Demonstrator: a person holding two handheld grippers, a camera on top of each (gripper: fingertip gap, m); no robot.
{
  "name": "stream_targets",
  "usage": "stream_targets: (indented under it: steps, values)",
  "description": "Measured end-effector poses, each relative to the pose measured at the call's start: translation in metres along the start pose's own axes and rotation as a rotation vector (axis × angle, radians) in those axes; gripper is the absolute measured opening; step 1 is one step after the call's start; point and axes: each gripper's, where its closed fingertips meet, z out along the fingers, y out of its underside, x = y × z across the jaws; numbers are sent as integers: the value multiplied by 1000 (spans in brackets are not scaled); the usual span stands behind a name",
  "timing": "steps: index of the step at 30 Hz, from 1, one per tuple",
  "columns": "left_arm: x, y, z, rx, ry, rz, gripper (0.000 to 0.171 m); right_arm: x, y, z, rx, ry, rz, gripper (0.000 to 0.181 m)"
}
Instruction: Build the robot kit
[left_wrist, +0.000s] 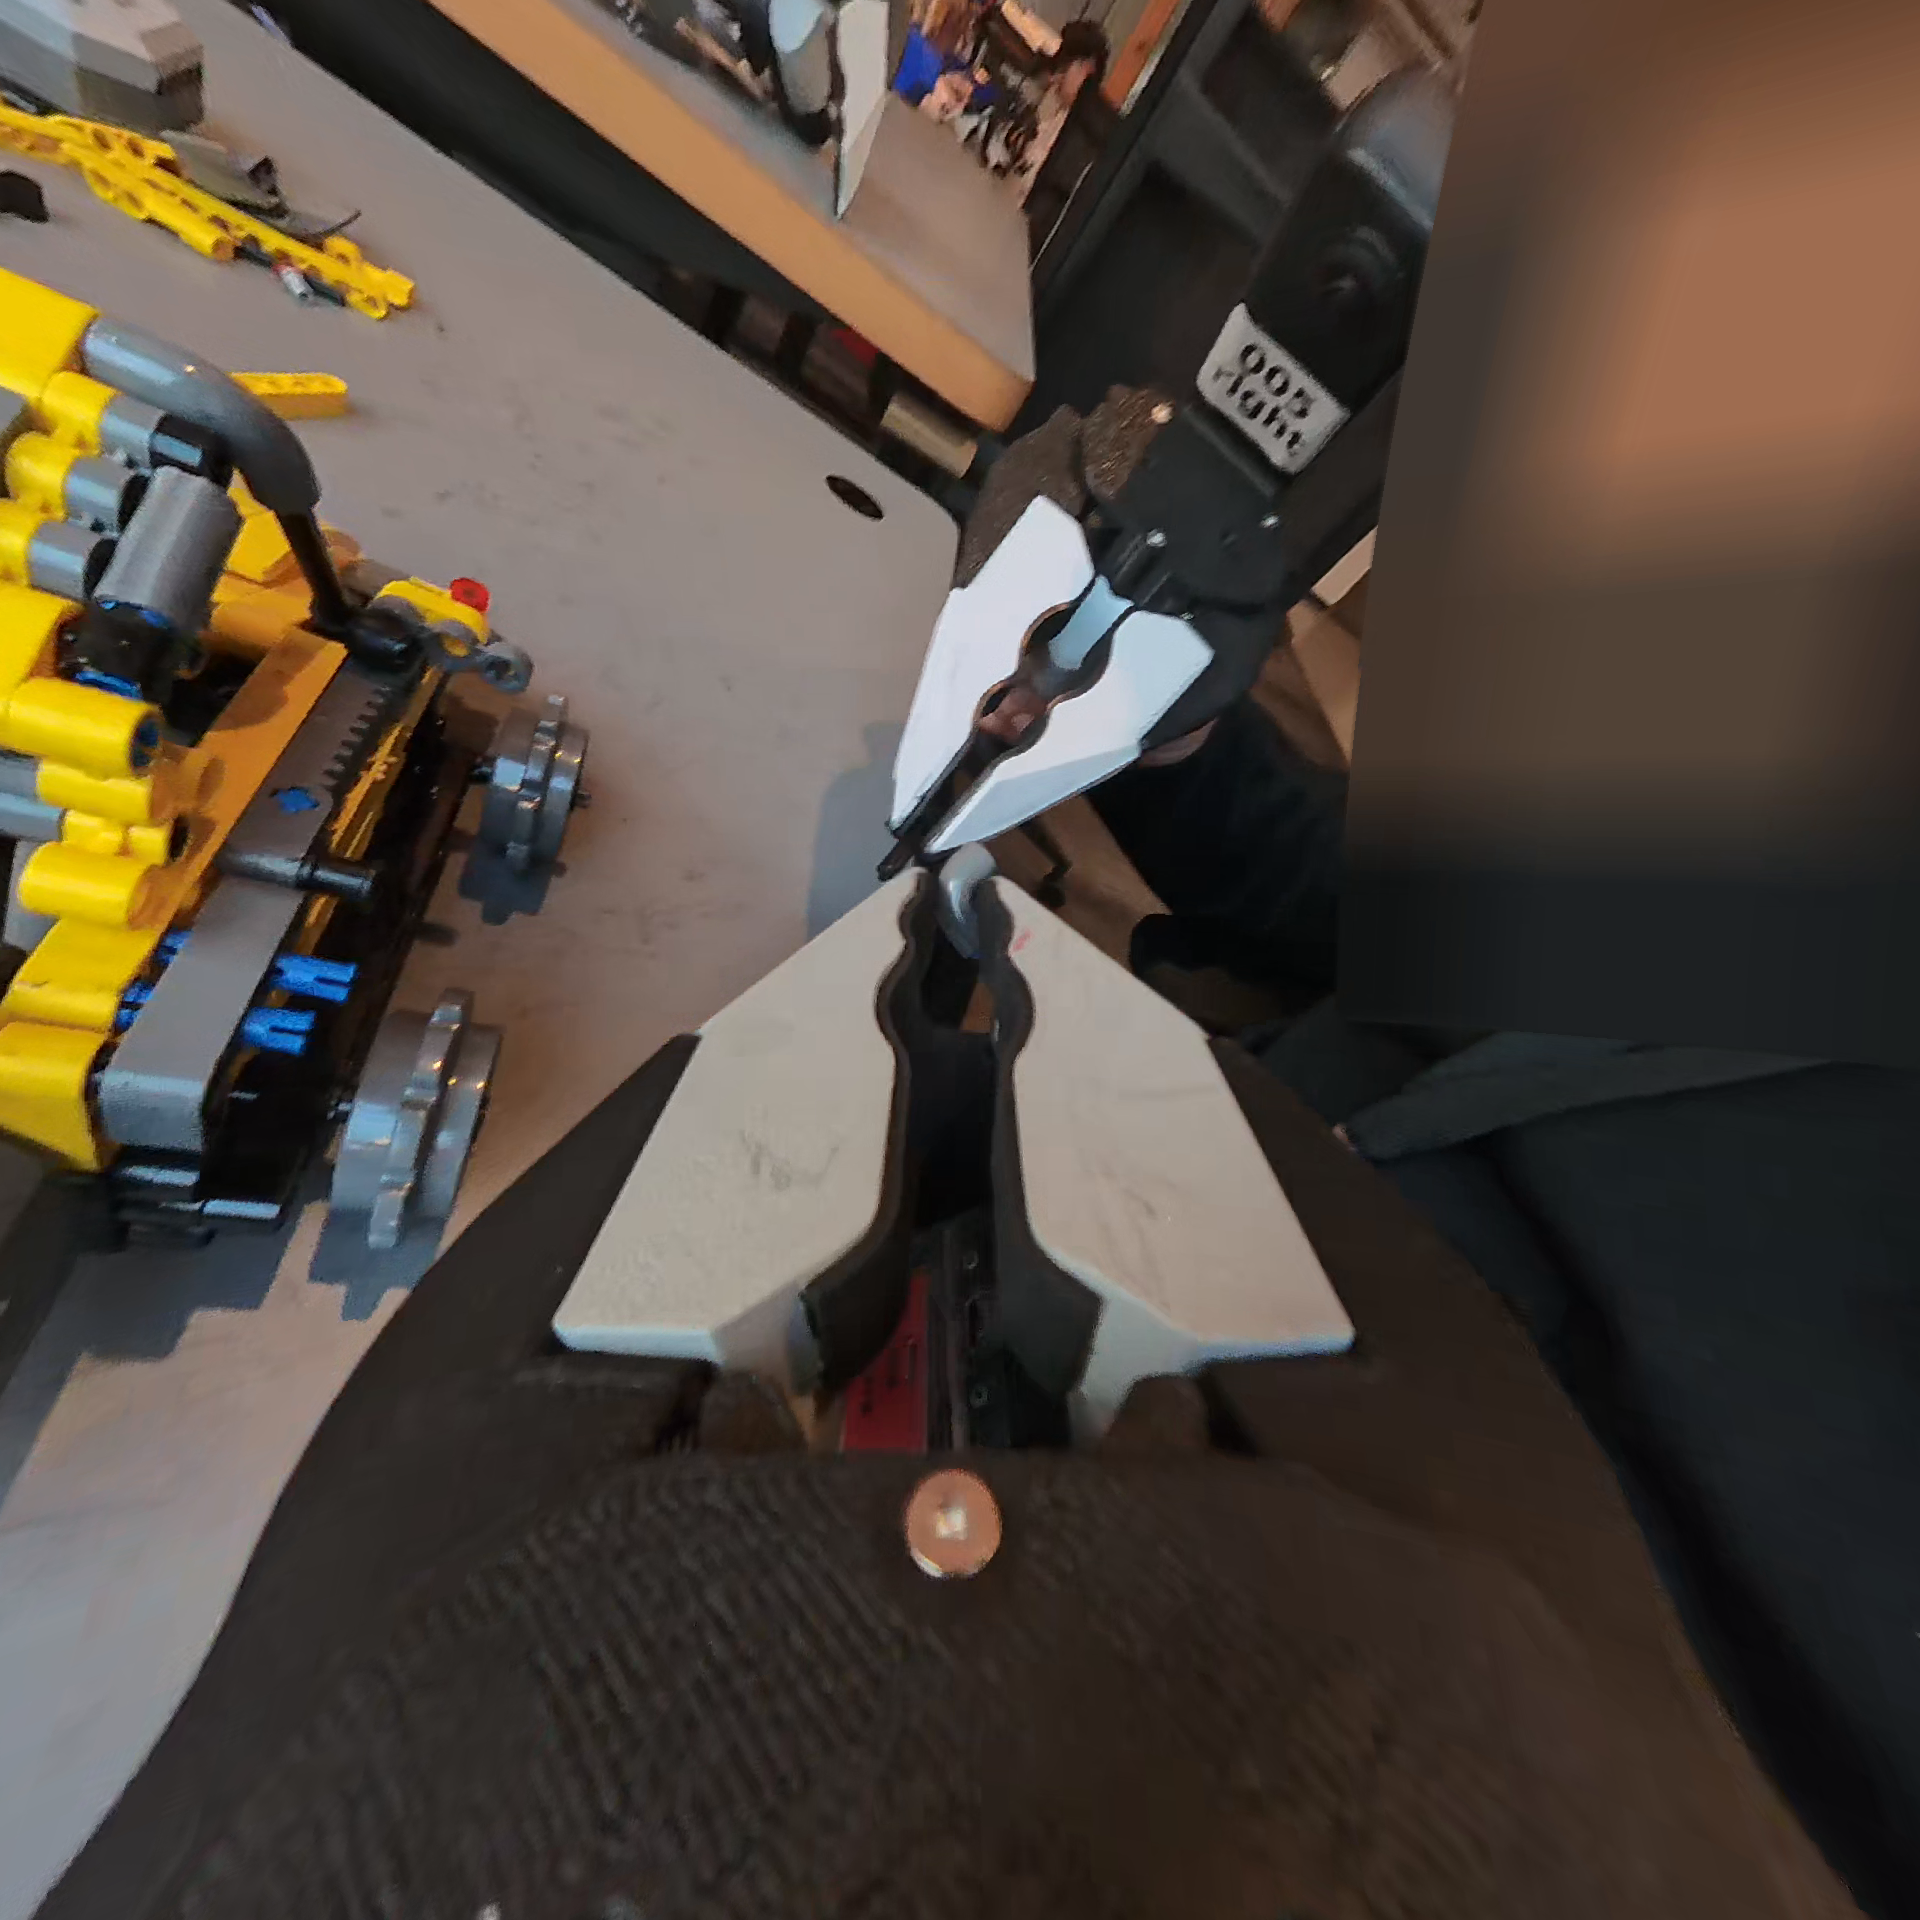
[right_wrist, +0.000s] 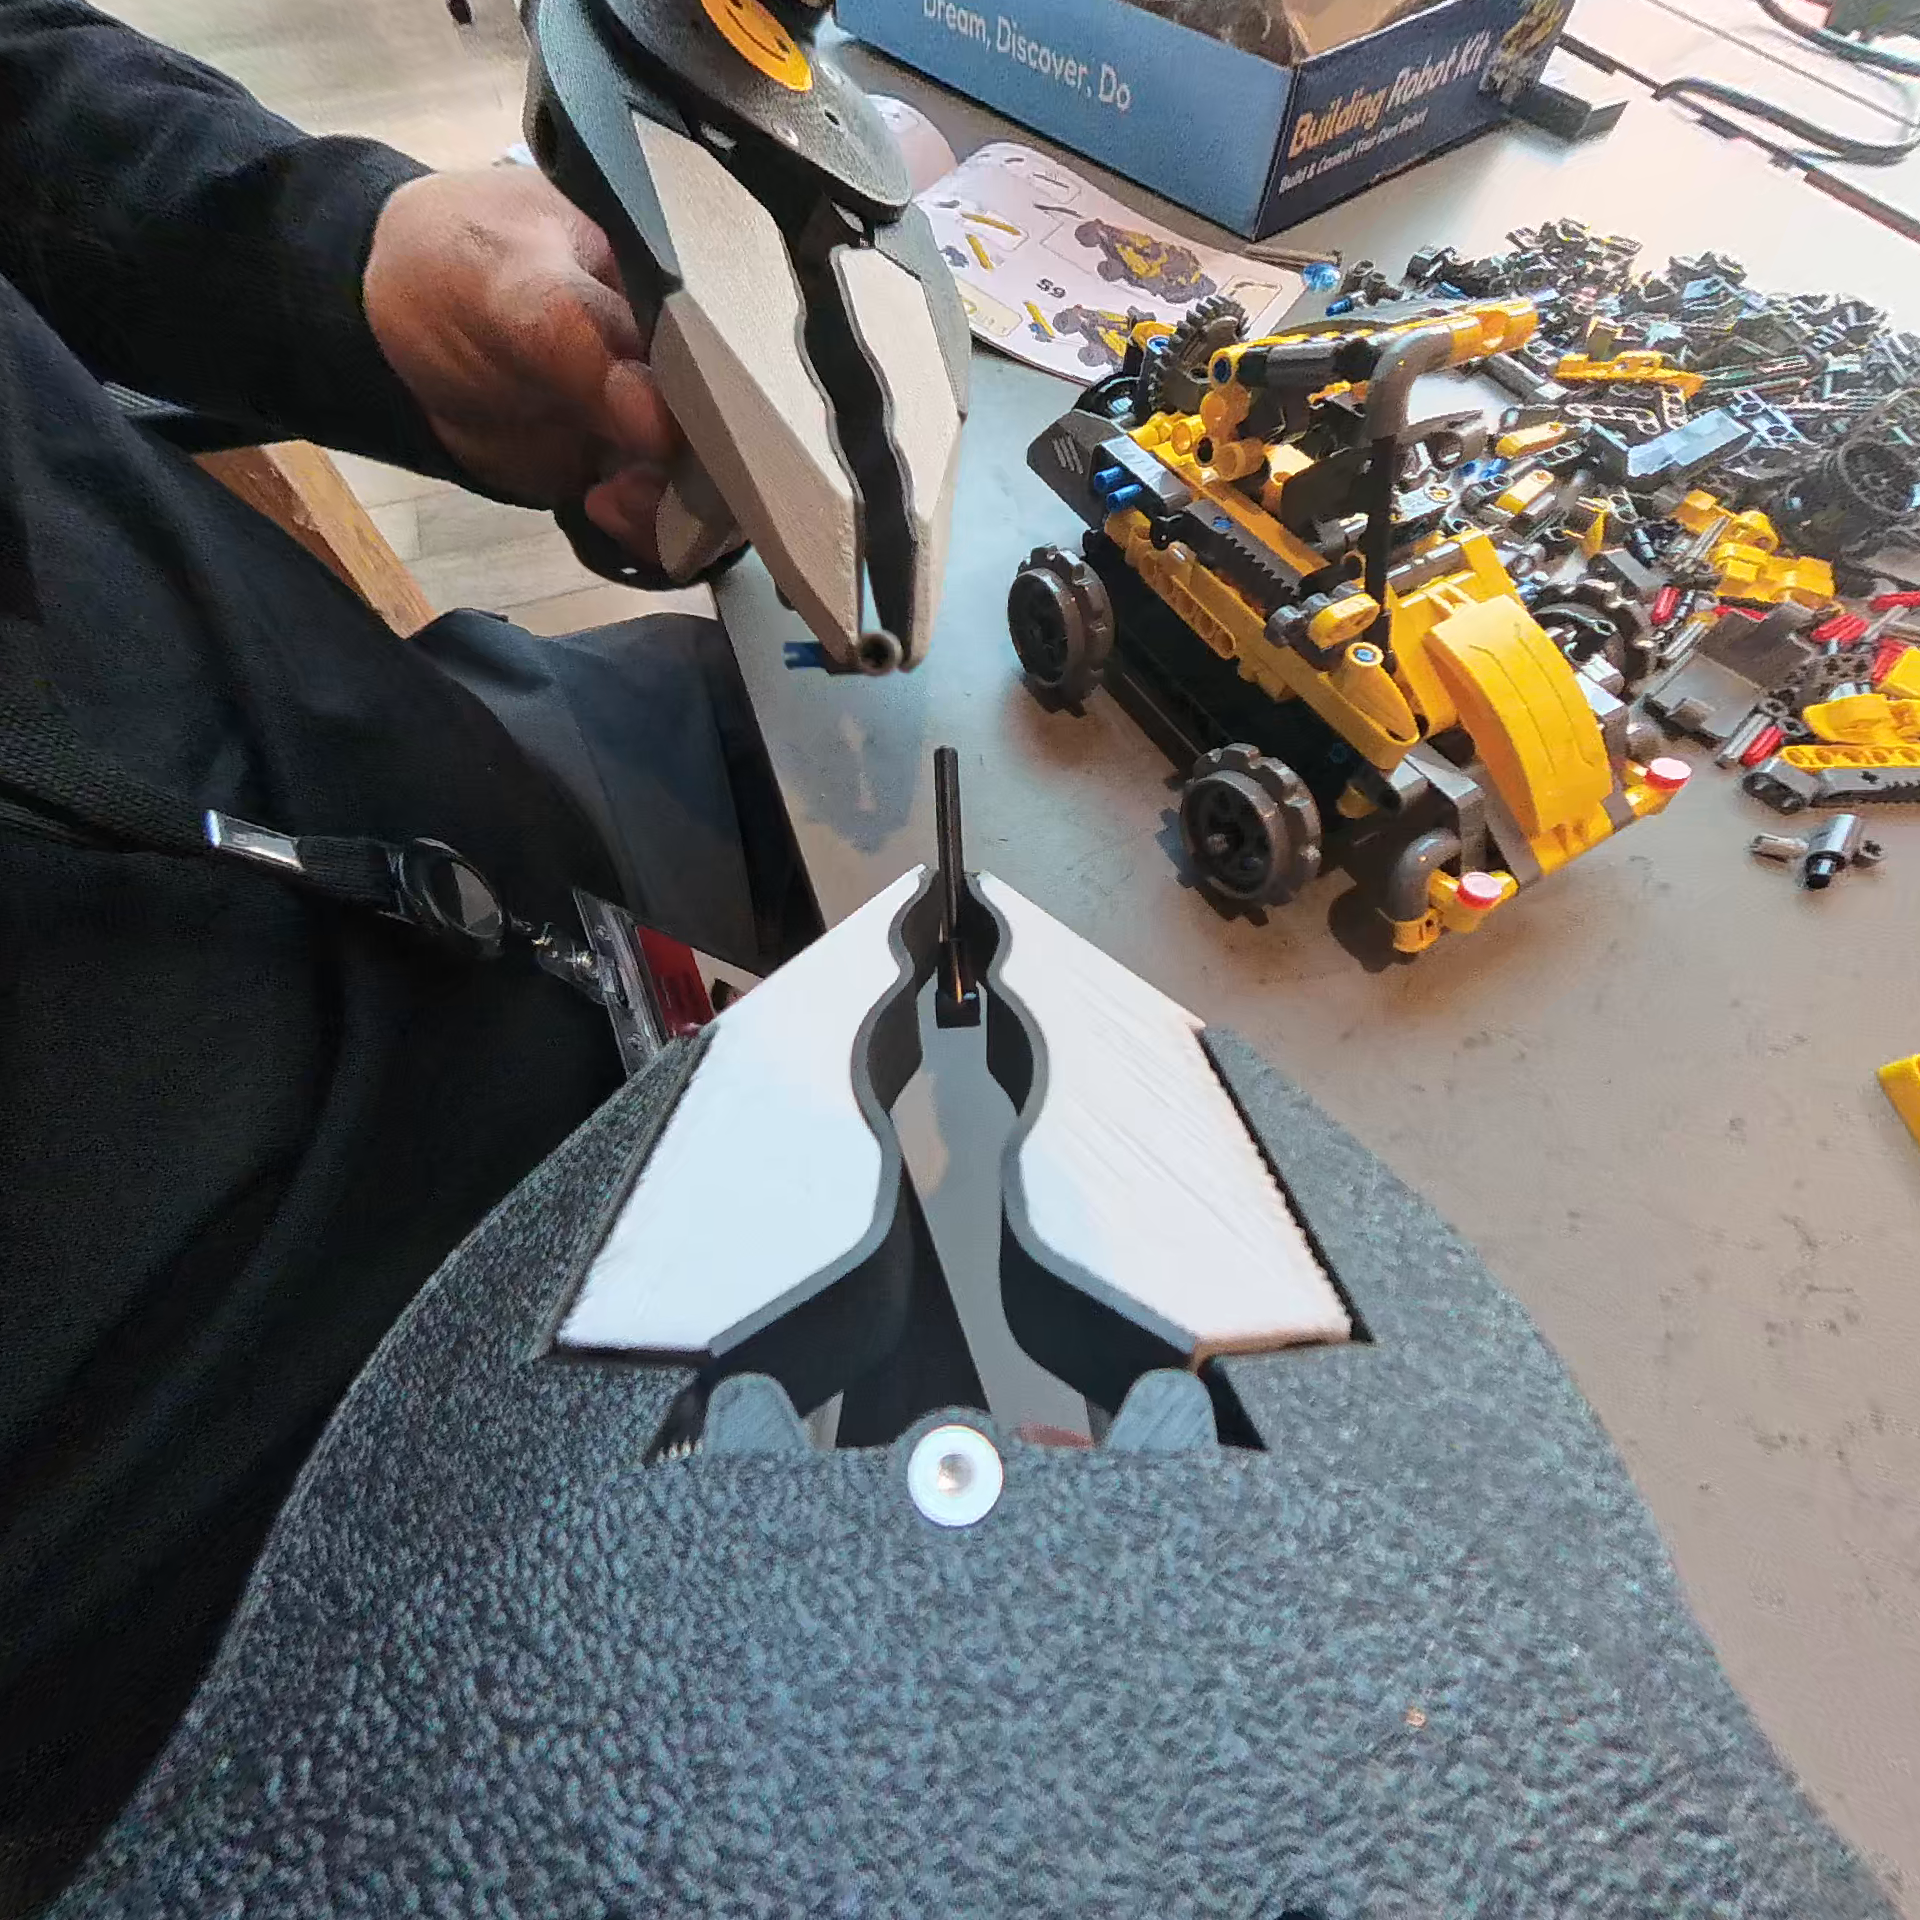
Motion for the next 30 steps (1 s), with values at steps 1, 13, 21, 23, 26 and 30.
stream_targets:
  steps: [1, 13, 21, 23, 26, 30]
  values:
    - [3, -2, 0, 15, 27, -17, 5, 0, 0, -1, 2, -4, 5, 4]
    - [-32, 18, 0, -106, -186, -62, 5, -1, 15, 4, -76, -14, 30, 4]
    - [-55, 48, 5, -370, -448, 94, 5, 0, 34, 29, -225, 33, -16, 3]
    - [-55, 48, 4, -376, -456, 96, 5, 0, 34, 30, -227, 40, -18, 3]
    - [-55, 48, 5, -374, -453, 90, 5, 1, 34, 31, -232, 42, -16, 3]
    - [-55, 48, 5, -379, -451, 75, 5, 3, 33, 33, -237, 61, -23, 3]
